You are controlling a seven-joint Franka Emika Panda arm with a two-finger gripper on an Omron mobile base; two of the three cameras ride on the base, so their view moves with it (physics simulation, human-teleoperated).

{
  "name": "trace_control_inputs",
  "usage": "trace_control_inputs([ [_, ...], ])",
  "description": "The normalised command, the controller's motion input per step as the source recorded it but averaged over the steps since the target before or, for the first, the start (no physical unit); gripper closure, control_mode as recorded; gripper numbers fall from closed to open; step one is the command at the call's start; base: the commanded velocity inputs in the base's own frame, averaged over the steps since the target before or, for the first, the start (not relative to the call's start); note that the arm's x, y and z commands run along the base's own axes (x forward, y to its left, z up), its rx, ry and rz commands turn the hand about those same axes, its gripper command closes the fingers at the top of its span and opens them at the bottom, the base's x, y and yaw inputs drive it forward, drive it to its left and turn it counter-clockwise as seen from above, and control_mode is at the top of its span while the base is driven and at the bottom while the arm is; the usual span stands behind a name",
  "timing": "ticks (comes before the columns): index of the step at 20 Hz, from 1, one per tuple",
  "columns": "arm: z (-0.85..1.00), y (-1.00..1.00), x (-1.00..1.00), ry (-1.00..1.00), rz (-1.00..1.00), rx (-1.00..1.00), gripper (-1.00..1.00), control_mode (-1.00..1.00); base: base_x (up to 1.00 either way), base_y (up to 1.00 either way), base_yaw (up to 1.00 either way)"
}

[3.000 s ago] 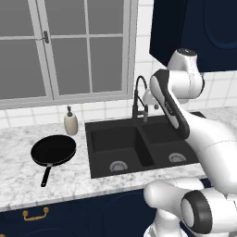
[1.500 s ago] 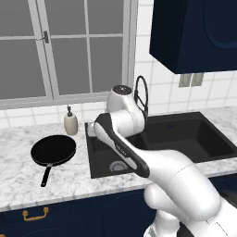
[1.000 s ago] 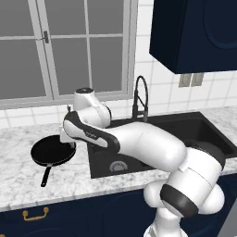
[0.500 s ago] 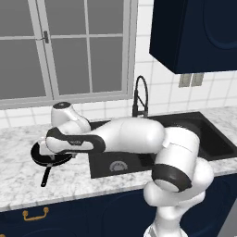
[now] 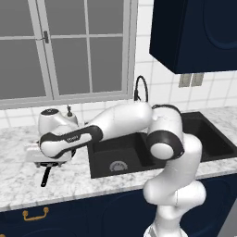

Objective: Pick the pan and sponge and place them into the sink. Then turn on the water.

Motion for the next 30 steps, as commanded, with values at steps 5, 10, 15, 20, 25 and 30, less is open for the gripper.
trace_control_inputs([
  [5,-0.06,0.13,0.00,0.04,0.00,0.00,-1.00,-1.00,0.00,0.00,0.00],
  [10,-0.04,0.01,0.13,0.00,0.00,0.00,-1.00,-1.00,0.00,0.00,0.00],
  [15,-0.05,0.00,0.03,0.00,0.00,0.00,-1.00,-1.00,0.00,0.00,0.00],
  [20,-0.43,0.00,0.00,0.06,0.00,0.00,-1.00,-1.00,0.00,0.00,0.00],
  [25,-0.55,0.00,0.00,0.05,0.00,0.00,-1.00,-1.00,0.00,0.00,0.00],
  [30,-0.45,0.00,0.00,0.00,0.00,0.00,-1.00,-1.00,0.00,0.00,0.00],
])
